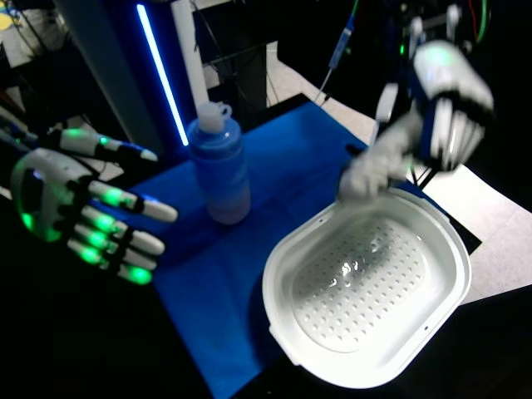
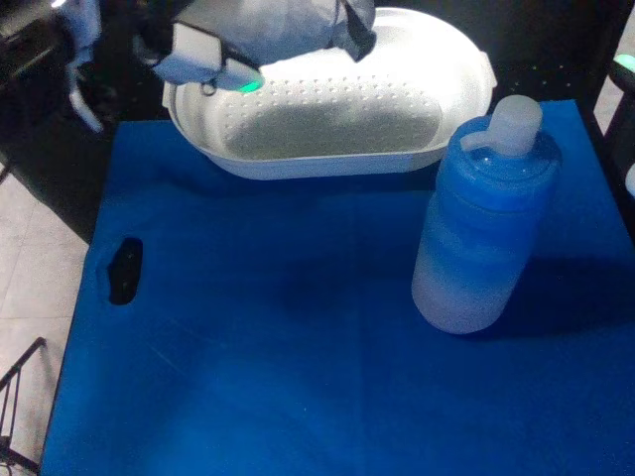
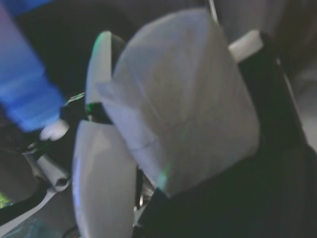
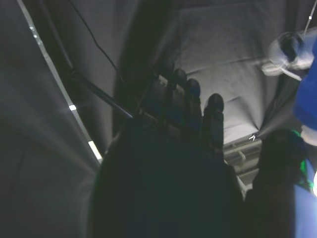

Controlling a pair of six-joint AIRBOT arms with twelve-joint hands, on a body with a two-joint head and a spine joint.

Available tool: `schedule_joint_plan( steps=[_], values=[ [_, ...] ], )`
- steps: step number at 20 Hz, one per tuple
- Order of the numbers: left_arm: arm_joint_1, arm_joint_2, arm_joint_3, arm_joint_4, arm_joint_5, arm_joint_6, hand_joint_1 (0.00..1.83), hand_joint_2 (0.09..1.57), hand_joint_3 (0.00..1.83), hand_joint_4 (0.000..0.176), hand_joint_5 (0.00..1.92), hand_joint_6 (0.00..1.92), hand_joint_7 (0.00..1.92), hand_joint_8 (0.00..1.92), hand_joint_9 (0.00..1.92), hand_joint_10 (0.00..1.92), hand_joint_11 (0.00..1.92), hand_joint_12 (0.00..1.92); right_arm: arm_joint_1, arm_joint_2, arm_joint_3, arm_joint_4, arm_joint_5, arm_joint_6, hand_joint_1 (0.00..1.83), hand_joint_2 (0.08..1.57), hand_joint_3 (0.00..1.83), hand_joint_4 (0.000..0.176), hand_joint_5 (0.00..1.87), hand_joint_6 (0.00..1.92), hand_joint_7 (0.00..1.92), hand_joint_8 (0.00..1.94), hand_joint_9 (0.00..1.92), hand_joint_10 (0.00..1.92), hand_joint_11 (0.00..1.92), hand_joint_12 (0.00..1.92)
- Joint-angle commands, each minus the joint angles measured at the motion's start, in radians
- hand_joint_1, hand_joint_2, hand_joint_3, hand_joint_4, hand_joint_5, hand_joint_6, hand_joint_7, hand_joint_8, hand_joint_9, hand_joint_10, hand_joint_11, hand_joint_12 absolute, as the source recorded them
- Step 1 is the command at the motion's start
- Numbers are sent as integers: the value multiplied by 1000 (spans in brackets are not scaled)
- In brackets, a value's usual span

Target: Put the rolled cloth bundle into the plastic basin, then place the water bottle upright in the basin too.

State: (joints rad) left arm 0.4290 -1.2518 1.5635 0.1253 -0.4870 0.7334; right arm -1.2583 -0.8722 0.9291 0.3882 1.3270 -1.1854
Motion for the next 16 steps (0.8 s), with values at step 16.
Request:
schedule_joint_plan(
  steps=[16],
  values=[
    [-39, -265, 368, -42, 220, -13, 1217, 1171, 0, 138, 668, 1851, 757, 1921, 942, 1921, 1069, 1921, 9, -25, 38, -35, 128, 40, 184, 1431, 0, 103, 86, 2, 72, 1, 52, 4, 42, 16]
  ],
)
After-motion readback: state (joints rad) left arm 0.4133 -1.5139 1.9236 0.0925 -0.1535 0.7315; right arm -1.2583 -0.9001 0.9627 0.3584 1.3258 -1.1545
